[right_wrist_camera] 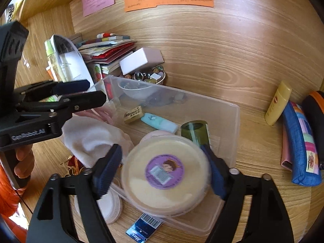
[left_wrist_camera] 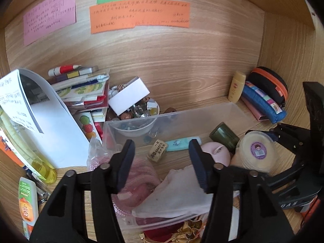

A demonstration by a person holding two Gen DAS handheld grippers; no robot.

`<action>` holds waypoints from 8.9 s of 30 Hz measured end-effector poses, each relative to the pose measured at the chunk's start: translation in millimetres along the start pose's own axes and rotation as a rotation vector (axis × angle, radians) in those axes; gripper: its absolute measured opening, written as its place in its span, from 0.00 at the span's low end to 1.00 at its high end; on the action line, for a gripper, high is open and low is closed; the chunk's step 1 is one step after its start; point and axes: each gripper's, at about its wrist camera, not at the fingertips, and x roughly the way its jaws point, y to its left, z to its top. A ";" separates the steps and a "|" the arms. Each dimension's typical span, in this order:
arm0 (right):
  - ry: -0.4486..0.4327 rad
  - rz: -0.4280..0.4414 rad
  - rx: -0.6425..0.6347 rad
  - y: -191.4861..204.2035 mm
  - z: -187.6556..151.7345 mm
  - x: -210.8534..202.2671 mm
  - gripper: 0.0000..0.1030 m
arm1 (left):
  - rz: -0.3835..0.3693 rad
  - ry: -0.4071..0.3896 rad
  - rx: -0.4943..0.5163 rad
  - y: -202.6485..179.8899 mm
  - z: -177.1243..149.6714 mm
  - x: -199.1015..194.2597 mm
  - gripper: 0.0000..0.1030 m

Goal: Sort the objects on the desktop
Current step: 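Carry tile and cream tub into the clear box and open both tools, then move right tool to the white round container while left tool approaches red pouch, then grasp the white round container with the right tool, then grasp the red velvet pouch by its gold bow with the left tool, then carry red pouch and white container into the box and open both tools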

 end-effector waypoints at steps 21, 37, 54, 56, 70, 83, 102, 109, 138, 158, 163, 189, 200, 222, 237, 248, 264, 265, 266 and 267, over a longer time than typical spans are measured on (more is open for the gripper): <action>-0.129 -0.093 -0.005 9.1 6.1 -58.7 0.81 | 0.048 -0.048 -0.035 8.9 -13.5 -51.4 0.75; -0.076 -0.129 -0.035 24.0 -42.0 -86.7 0.81 | 0.050 0.004 -0.064 18.5 -54.3 -77.5 0.88; 0.145 0.027 -0.089 56.9 -66.1 -23.3 0.81 | 0.025 0.326 0.005 24.9 -106.3 -7.7 0.88; 0.168 0.032 -0.105 60.4 -66.9 -16.4 0.81 | 0.029 0.342 0.029 21.7 -106.8 -1.8 0.88; 0.231 0.038 -0.185 72.5 -66.8 13.6 0.81 | -0.016 0.283 0.050 10.6 -96.3 8.9 0.77; 0.200 0.145 -0.122 62.1 -69.7 16.9 0.64 | -0.065 0.280 0.022 20.5 -99.2 0.6 0.76; 0.193 0.155 -0.178 68.9 -91.3 -0.4 0.61 | -0.088 0.284 0.120 1.4 -99.1 0.7 0.53; 0.209 0.157 -0.177 67.4 -93.9 -1.7 0.61 | -0.076 0.283 0.115 -0.7 -97.4 1.4 0.51; 0.061 0.254 -0.030 55.8 -34.1 -12.8 0.61 | -0.101 0.247 0.107 4.3 -101.4 -13.3 0.35; 0.049 0.199 -0.011 46.1 -32.4 -16.4 0.52 | -0.168 0.253 0.073 15.9 -126.0 -58.5 0.28; 0.038 0.143 -0.134 62.4 -44.8 -35.6 0.76 | -0.184 0.263 0.066 16.7 -131.1 -63.0 0.32; 0.170 0.145 -0.102 58.3 -80.6 -7.9 0.61 | -0.123 0.304 0.116 -15.7 -110.5 -12.5 0.70; 0.088 0.147 -0.057 46.9 -71.0 -39.9 0.61 | -0.090 0.242 0.003 8.2 -107.3 -27.3 0.28; -0.154 0.019 0.013 2.9 1.4 -84.7 0.61 | -0.077 -0.050 -0.056 24.9 -35.0 -92.8 0.25; -0.177 0.046 -0.023 15.3 43.9 -59.0 0.61 | -0.106 -0.083 -0.099 27.9 24.2 -65.3 0.25; -0.093 0.076 0.001 11.1 38.4 -8.2 0.61 | -0.149 -0.008 -0.110 21.0 19.2 -14.4 0.26; -0.015 0.056 -0.021 11.5 24.1 20.1 0.61 | -0.121 0.055 -0.036 4.8 2.1 7.3 0.30; -0.016 0.056 -0.022 11.1 23.7 18.8 0.61 | -0.120 0.056 -0.033 4.8 1.8 7.4 0.31; -0.018 0.058 -0.023 11.0 23.2 18.2 0.62 | -0.120 0.056 -0.031 5.6 1.6 6.9 0.31; -0.019 0.056 -0.024 11.2 23.1 17.9 0.62 | -0.120 0.057 -0.029 5.8 1.8 6.9 0.31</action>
